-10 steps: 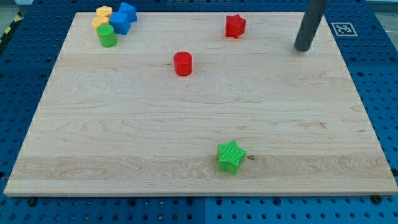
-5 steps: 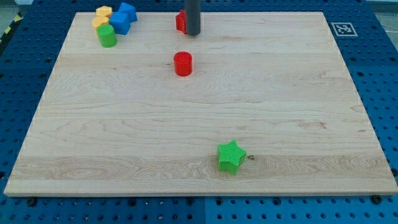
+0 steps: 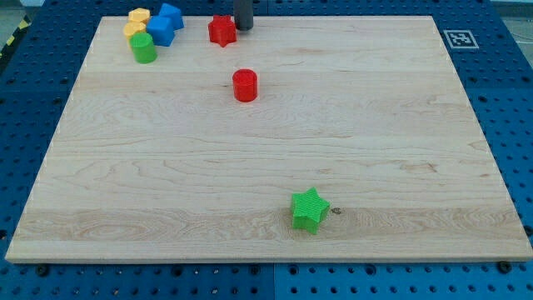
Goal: Move the red star right to the green circle
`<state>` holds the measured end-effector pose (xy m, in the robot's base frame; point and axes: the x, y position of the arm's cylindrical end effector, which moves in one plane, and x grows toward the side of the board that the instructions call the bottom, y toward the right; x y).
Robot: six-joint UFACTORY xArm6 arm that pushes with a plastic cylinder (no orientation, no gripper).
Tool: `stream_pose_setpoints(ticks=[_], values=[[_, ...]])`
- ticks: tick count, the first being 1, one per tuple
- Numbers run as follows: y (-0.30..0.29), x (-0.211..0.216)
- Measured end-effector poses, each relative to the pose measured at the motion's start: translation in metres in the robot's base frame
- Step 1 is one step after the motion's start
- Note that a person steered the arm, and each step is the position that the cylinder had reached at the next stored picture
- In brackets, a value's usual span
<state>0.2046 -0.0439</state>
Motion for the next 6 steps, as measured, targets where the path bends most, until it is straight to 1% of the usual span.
stream_pose_setpoints(ticks=[1,2,4,5,6], values=[[-0.022,-0.011],[-0.049,-0.007],[-0.046,0.068],[-0.045,0.07],[-0.036,0.036]])
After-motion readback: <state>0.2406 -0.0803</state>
